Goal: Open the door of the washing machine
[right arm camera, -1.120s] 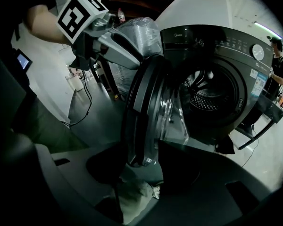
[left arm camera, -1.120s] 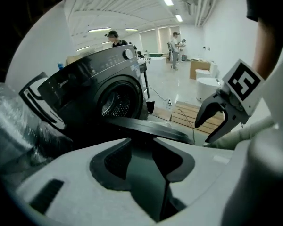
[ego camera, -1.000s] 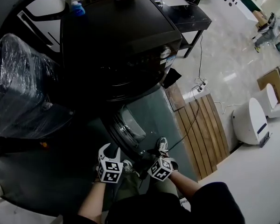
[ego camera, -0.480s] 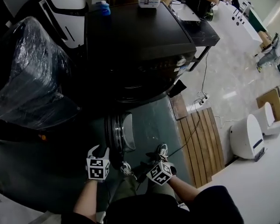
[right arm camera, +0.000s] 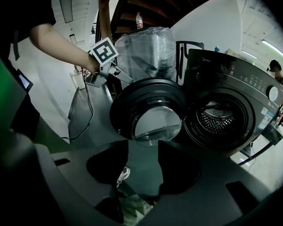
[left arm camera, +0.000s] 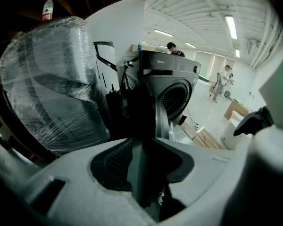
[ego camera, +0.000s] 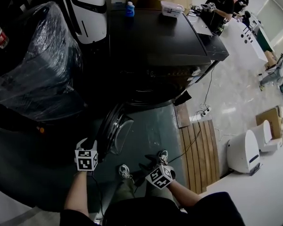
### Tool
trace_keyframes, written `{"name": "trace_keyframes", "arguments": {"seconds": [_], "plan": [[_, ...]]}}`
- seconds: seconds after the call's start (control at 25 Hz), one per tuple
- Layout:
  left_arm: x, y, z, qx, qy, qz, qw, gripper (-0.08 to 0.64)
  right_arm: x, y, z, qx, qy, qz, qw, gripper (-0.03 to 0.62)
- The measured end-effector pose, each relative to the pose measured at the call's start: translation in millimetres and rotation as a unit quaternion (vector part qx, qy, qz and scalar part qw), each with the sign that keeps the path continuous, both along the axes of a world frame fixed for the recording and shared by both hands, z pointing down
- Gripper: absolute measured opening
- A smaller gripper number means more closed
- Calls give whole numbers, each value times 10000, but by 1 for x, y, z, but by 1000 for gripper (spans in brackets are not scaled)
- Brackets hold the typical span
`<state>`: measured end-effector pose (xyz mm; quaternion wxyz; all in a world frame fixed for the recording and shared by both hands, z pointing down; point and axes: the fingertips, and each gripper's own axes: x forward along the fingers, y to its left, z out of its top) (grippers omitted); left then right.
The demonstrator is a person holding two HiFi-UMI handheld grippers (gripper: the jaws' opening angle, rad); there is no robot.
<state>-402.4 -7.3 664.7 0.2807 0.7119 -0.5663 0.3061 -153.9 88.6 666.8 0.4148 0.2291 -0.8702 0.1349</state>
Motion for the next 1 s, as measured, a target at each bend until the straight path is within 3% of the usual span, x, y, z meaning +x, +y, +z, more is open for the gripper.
{"name": "trace_keyframes", "arguments": {"seconds": [0.4, 0.68, 1.0], "plan": [[-82, -46, -1, 176, -232, -327, 9990, 118, -39, -6, -5, -20, -37, 22, 10000, 206], [-119, -79, -2, 250, -444, -476, 9976, 100, -53, -17, -8, -1, -28, 84, 10000, 206], [-140, -109, 0, 178, -719, -602, 9954, 91, -42, -22, -11, 29, 71, 238, 9997, 206]]}}
